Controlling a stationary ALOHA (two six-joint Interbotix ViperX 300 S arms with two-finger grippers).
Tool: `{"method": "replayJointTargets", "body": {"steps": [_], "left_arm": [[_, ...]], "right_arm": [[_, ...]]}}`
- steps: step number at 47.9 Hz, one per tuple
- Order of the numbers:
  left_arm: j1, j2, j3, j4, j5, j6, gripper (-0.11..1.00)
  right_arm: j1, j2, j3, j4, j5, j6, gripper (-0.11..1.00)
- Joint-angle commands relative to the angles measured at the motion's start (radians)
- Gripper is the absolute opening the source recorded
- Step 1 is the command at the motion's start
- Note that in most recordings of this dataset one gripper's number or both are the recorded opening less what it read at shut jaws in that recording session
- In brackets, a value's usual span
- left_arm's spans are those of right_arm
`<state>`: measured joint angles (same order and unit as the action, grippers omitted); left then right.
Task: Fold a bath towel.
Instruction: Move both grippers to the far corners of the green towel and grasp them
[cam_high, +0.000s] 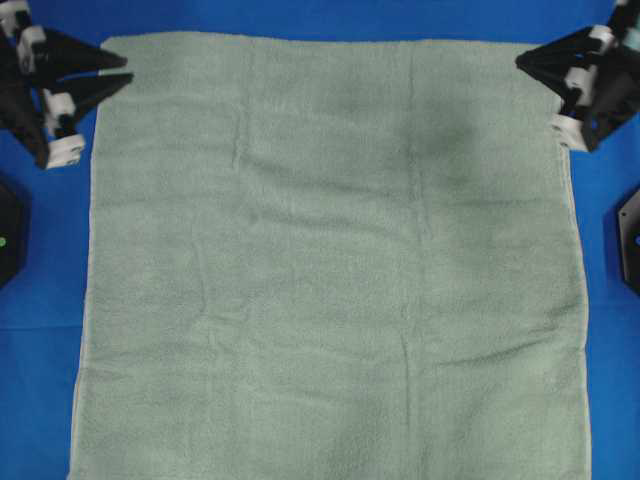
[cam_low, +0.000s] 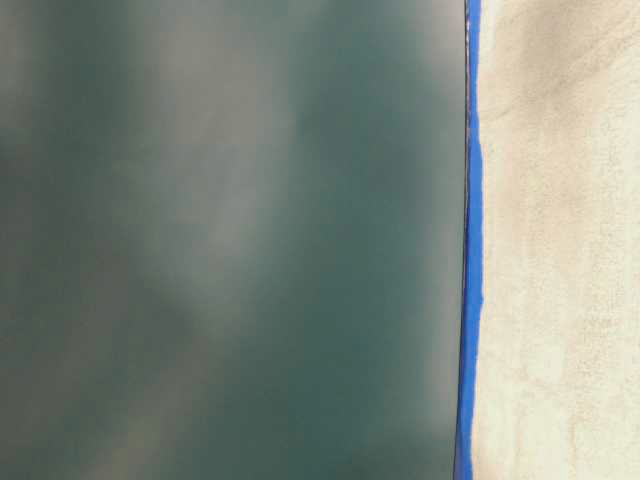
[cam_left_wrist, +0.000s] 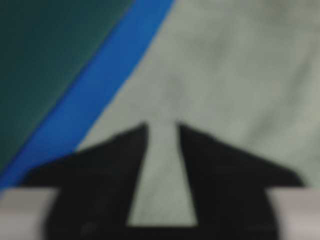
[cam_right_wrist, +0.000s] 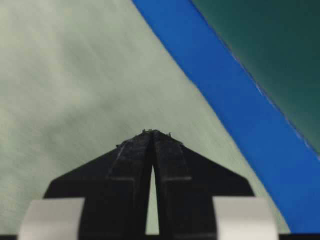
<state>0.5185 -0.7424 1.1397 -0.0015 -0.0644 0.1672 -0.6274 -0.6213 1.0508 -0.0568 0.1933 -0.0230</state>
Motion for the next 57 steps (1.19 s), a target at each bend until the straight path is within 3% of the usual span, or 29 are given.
{"method": "replayJointTargets", "body": {"steps": [1, 6, 10, 16, 23, 29, 40, 43, 46, 54, 57], "left_arm": [[0.043, 0.106, -0.049, 0.000, 0.006, 0.044, 0.50], [0.080, 0.230, -0.106, 0.000, 0.037, 0.087, 0.78], [0.129, 0.342, -0.155, 0.000, 0.066, 0.153, 0.78], [0.183, 0.489, -0.209, 0.000, 0.066, 0.164, 0.76], [0.219, 0.627, -0.258, -0.002, 0.043, 0.184, 0.80], [0.250, 0.712, -0.284, 0.000, -0.005, 0.216, 0.81], [0.285, 0.815, -0.299, 0.000, -0.005, 0.210, 0.80], [0.284, 0.828, -0.308, 0.000, 0.023, 0.202, 0.74], [0.273, 0.833, -0.321, -0.002, 0.078, 0.219, 0.60], [0.261, 0.833, -0.327, 0.000, 0.166, 0.222, 0.12], [0.261, 0.819, -0.331, 0.000, 0.196, 0.224, 0.04]], "right_arm": [[-0.063, 0.107, -0.058, -0.035, 0.015, 0.000, 0.15], [-0.106, 0.229, -0.114, -0.109, 0.025, 0.000, 0.47], [-0.132, 0.311, -0.152, -0.156, 0.021, 0.000, 0.64], [-0.161, 0.440, -0.199, -0.196, 0.020, 0.000, 0.57], [-0.187, 0.578, -0.236, -0.219, -0.003, 0.000, 0.59], [-0.215, 0.638, -0.247, -0.236, -0.061, 0.000, 0.59], [-0.233, 0.684, -0.236, -0.239, -0.097, 0.000, 0.58], [-0.233, 0.683, -0.235, -0.239, -0.097, 0.000, 0.57], [-0.233, 0.683, -0.235, -0.239, -0.095, 0.005, 0.52], [-0.233, 0.680, -0.235, -0.235, -0.061, 0.009, 0.07], [-0.233, 0.672, -0.236, -0.233, -0.044, 0.014, 0.02]]}}
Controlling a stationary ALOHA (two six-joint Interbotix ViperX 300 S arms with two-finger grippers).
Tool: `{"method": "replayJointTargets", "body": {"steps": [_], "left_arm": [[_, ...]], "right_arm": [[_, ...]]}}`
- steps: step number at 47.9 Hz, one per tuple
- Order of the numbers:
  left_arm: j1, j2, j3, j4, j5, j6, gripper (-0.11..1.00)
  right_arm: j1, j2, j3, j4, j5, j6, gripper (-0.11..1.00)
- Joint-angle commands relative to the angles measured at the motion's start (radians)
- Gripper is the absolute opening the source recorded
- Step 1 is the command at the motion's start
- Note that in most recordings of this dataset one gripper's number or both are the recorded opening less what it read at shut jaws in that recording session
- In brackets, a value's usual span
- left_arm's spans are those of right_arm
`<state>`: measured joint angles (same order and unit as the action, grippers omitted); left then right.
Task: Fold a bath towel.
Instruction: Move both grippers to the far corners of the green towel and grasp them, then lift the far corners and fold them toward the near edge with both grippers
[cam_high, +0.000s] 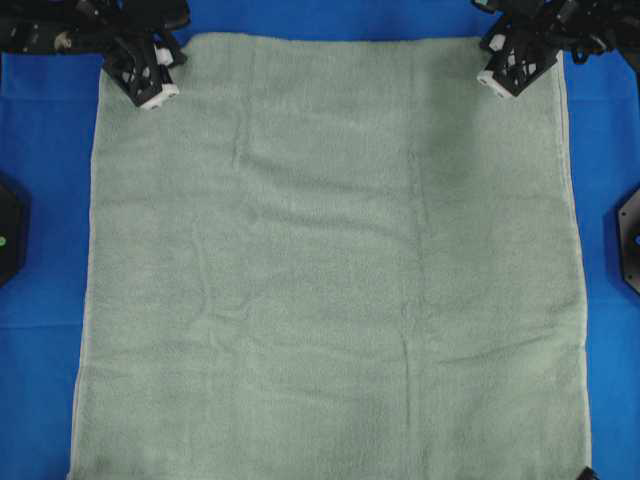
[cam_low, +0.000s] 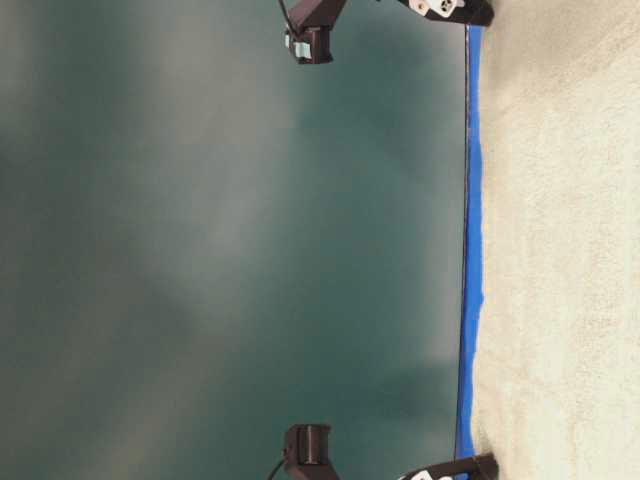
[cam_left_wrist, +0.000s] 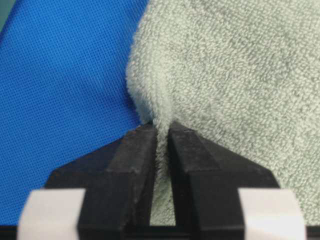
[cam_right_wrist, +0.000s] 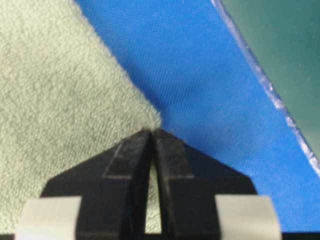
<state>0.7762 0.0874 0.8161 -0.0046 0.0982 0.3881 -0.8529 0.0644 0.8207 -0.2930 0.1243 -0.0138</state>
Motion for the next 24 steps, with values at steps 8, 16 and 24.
{"method": "replayJointTargets", "body": {"steps": [8, 16, 24], "left_arm": [[0.003, -0.146, -0.052, 0.003, 0.141, 0.002, 0.05], [0.043, -0.222, -0.132, 0.015, 0.207, 0.032, 0.05], [0.132, -0.209, -0.219, 0.011, 0.272, 0.103, 0.05]], "right_arm": [[-0.011, -0.110, -0.032, 0.002, 0.087, 0.006, 0.02], [-0.064, -0.207, -0.084, -0.005, 0.115, -0.006, 0.02], [-0.118, -0.225, -0.164, -0.009, 0.156, -0.011, 0.02]]}}
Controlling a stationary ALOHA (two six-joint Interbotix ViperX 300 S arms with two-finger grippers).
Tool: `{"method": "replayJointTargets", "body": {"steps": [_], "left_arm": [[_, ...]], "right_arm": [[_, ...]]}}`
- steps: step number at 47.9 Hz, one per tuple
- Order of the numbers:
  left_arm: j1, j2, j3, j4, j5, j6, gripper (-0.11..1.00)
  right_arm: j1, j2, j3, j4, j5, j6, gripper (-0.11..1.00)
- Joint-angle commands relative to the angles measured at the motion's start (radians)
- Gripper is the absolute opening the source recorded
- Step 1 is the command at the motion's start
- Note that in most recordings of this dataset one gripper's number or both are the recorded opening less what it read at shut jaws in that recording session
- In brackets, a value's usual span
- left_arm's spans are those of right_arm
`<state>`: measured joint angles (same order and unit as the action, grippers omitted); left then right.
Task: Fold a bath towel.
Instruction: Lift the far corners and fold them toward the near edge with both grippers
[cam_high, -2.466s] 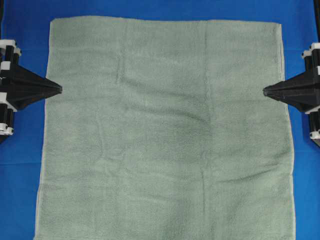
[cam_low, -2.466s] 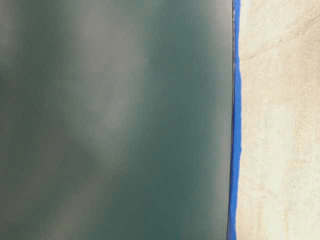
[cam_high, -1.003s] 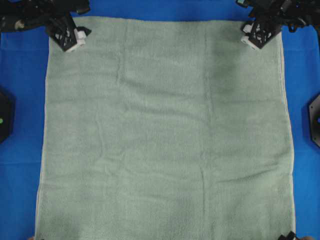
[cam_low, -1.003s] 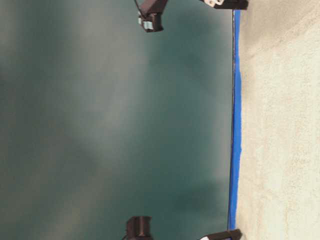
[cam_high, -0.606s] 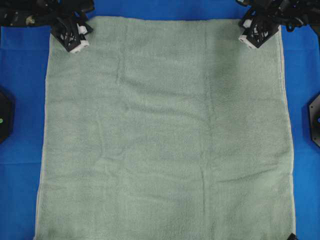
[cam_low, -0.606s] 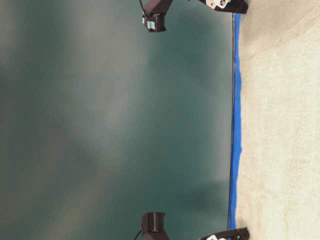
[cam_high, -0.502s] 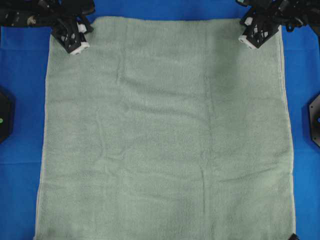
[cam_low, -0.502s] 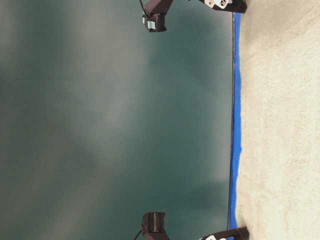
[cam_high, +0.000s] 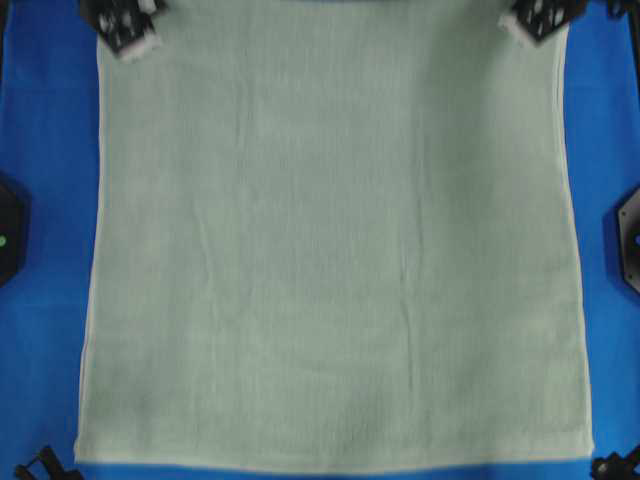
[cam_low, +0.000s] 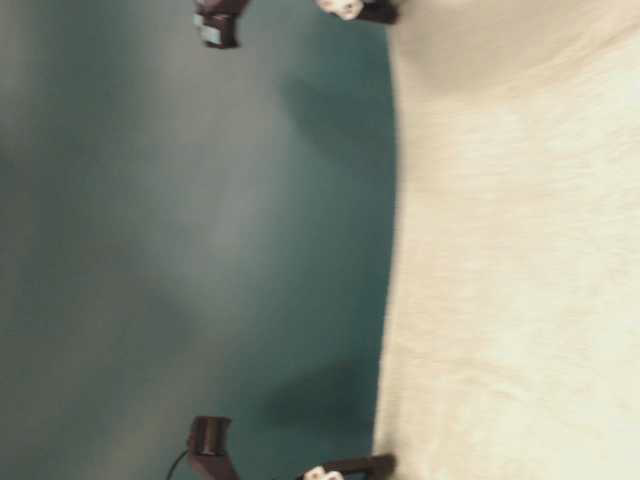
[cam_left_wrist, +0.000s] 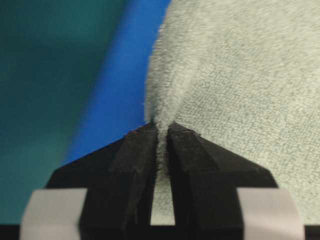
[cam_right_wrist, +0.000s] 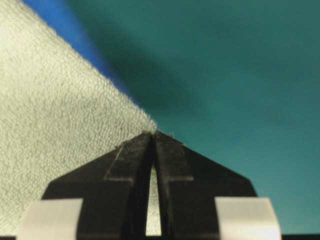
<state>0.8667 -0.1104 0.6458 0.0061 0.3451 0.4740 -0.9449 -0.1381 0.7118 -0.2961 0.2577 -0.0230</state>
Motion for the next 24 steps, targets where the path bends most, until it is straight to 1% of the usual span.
{"method": "replayJointTargets", "body": {"steps": [1, 6, 9, 11, 14, 15, 18, 20, 22, 24], "left_arm": [[0.046, -0.009, -0.057, -0.002, 0.037, 0.018, 0.05], [0.037, -0.020, -0.066, -0.008, 0.100, 0.014, 0.05], [0.009, -0.038, -0.057, -0.012, 0.138, 0.002, 0.05], [-0.023, -0.055, -0.046, -0.012, 0.166, -0.011, 0.05], [-0.080, -0.086, -0.025, -0.012, 0.202, -0.040, 0.05], [-0.114, -0.104, -0.012, -0.011, 0.218, -0.061, 0.05], [-0.179, -0.143, 0.015, -0.011, 0.244, -0.118, 0.05], [-0.224, -0.169, 0.037, -0.012, 0.258, -0.152, 0.05], [-0.273, -0.195, 0.064, -0.017, 0.272, -0.156, 0.05], [-0.344, -0.227, 0.104, -0.026, 0.284, -0.166, 0.05]], "right_arm": [[-0.026, -0.025, -0.063, -0.008, 0.035, -0.002, 0.02], [-0.014, -0.043, -0.080, -0.006, 0.109, 0.003, 0.02], [0.017, -0.077, -0.071, -0.005, 0.169, 0.015, 0.02], [0.049, -0.106, -0.060, -0.003, 0.207, 0.018, 0.02], [0.101, -0.160, -0.035, 0.002, 0.262, 0.026, 0.02], [0.121, -0.183, -0.025, 0.003, 0.282, 0.029, 0.02], [0.189, -0.252, 0.011, 0.015, 0.339, 0.051, 0.02], [0.241, -0.298, 0.037, 0.029, 0.371, 0.072, 0.02], [0.308, -0.359, 0.075, 0.051, 0.407, 0.107, 0.02], [0.367, -0.405, 0.109, 0.072, 0.430, 0.144, 0.02]]}}
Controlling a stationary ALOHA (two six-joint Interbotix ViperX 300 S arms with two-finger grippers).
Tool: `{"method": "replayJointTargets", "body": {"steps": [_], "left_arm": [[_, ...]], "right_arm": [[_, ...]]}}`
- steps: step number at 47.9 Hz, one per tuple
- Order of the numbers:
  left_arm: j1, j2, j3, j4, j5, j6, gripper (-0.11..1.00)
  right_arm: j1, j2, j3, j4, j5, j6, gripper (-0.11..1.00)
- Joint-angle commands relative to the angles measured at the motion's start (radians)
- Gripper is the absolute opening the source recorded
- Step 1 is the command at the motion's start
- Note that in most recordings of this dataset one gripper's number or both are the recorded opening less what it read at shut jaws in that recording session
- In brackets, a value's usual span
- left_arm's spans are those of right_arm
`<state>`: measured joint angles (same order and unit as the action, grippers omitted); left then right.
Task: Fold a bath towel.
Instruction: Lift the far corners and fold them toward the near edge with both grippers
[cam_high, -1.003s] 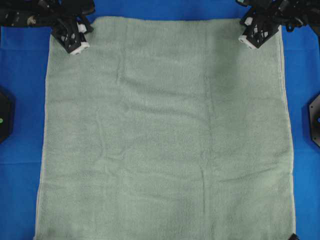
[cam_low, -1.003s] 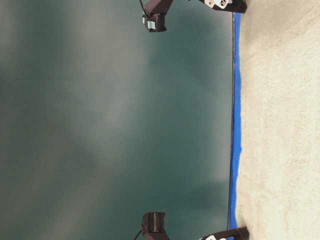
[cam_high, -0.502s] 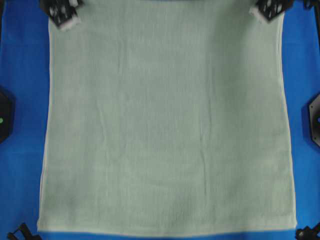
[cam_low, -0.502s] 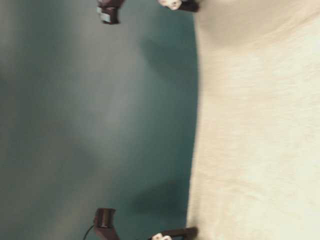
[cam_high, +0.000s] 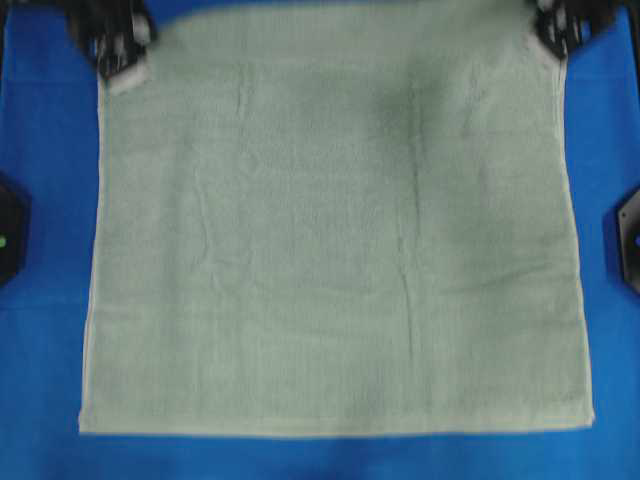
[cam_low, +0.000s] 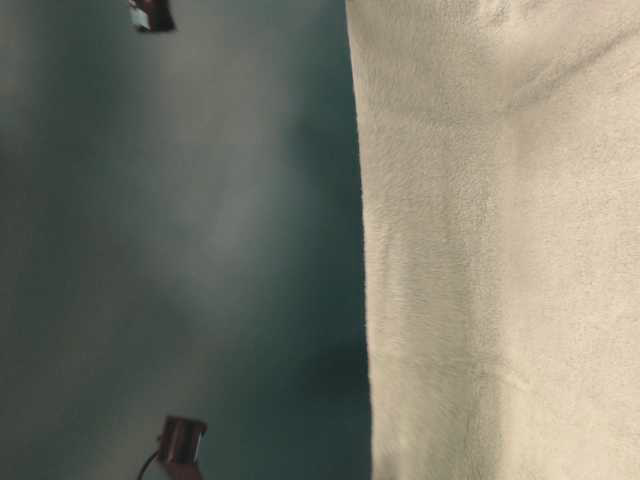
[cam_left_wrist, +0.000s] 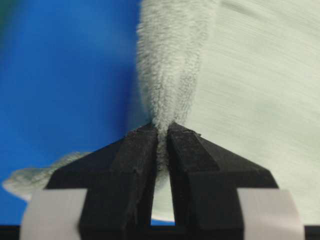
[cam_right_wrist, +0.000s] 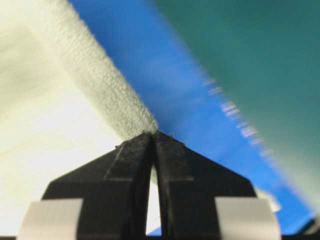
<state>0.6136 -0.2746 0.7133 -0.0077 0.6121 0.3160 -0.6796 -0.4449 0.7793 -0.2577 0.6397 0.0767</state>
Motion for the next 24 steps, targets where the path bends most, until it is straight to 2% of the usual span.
{"method": "replayJointTargets", "body": {"steps": [1, 4, 7, 11, 15, 19, 24], "left_arm": [[-0.120, -0.074, 0.051, -0.018, 0.017, -0.014, 0.05], [-0.213, -0.107, 0.094, -0.029, 0.020, -0.044, 0.05], [-0.311, -0.140, 0.126, -0.029, 0.018, -0.109, 0.05], [-0.453, -0.170, 0.161, -0.029, 0.017, -0.258, 0.05], [-0.569, -0.178, 0.183, -0.029, 0.017, -0.417, 0.05], [-0.704, -0.161, 0.199, -0.026, 0.000, -0.597, 0.05], [-0.854, -0.121, 0.216, -0.023, -0.074, -0.741, 0.04]], "right_arm": [[0.132, -0.123, 0.057, 0.044, 0.061, 0.067, 0.02], [0.235, -0.190, 0.098, 0.086, 0.092, 0.135, 0.02], [0.365, -0.255, 0.140, 0.137, 0.117, 0.216, 0.02], [0.517, -0.290, 0.178, 0.173, 0.120, 0.322, 0.02], [0.658, -0.284, 0.209, 0.186, 0.110, 0.442, 0.02], [0.807, -0.230, 0.235, 0.186, 0.075, 0.595, 0.02], [0.985, -0.132, 0.239, 0.183, 0.017, 0.752, 0.02]]}}
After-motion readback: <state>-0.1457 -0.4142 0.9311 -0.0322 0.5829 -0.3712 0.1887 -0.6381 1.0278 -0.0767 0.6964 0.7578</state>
